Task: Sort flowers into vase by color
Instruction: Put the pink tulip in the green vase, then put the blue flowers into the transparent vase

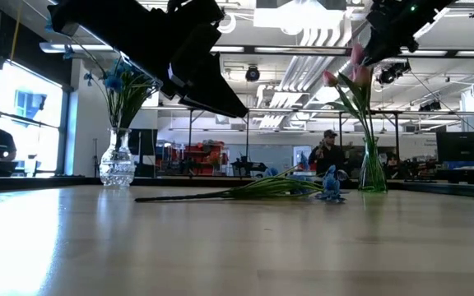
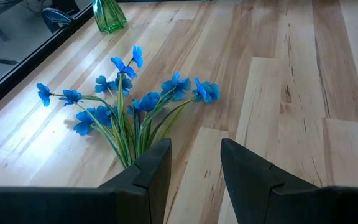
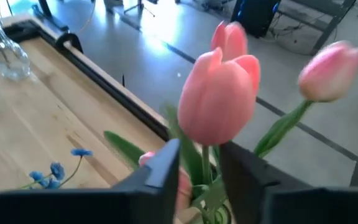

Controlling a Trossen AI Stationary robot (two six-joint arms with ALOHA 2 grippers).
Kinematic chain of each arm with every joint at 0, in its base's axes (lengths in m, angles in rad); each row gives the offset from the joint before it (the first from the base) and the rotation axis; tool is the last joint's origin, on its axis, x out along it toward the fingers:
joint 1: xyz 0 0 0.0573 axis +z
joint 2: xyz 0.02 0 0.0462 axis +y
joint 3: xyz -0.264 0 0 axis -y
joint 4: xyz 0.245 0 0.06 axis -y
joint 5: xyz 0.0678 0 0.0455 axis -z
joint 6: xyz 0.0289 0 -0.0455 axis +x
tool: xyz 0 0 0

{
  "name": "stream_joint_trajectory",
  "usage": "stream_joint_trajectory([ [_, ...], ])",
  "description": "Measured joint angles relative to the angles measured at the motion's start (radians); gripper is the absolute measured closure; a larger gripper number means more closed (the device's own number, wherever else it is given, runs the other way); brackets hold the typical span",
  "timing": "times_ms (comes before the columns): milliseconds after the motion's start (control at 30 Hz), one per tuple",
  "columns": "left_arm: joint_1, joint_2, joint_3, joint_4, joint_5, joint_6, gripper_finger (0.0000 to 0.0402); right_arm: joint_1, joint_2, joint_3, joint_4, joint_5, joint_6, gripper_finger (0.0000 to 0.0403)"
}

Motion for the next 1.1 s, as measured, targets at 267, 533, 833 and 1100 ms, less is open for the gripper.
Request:
stream_joint_trajectory([
  [267, 0.001, 0.000, 0.000, -0.018, 0.033, -0.018, 0.0273, 0.000, -0.084, 0.103, -0.106, 0.002, 0.062, 0.0177],
  [533, 0.012, 0.000, 0.000, -0.105, 0.073, -0.094, 0.0273, 0.024, -0.201, 0.115, -0.162, -0.039, 0.098, 0.0167],
  [833, 0.141, 0.000, 0.000, -0.133, 0.247, -0.141, 0.0244, 0.144, -0.350, -0.067, -0.129, -0.285, 0.213, 0.0176],
  [1100, 0.197, 0.000, 0.000, -0.154, 0.359, -0.086, 0.0215, 0.319, -0.454, -0.401, 0.173, -0.357, 0.352, 0.0176],
])
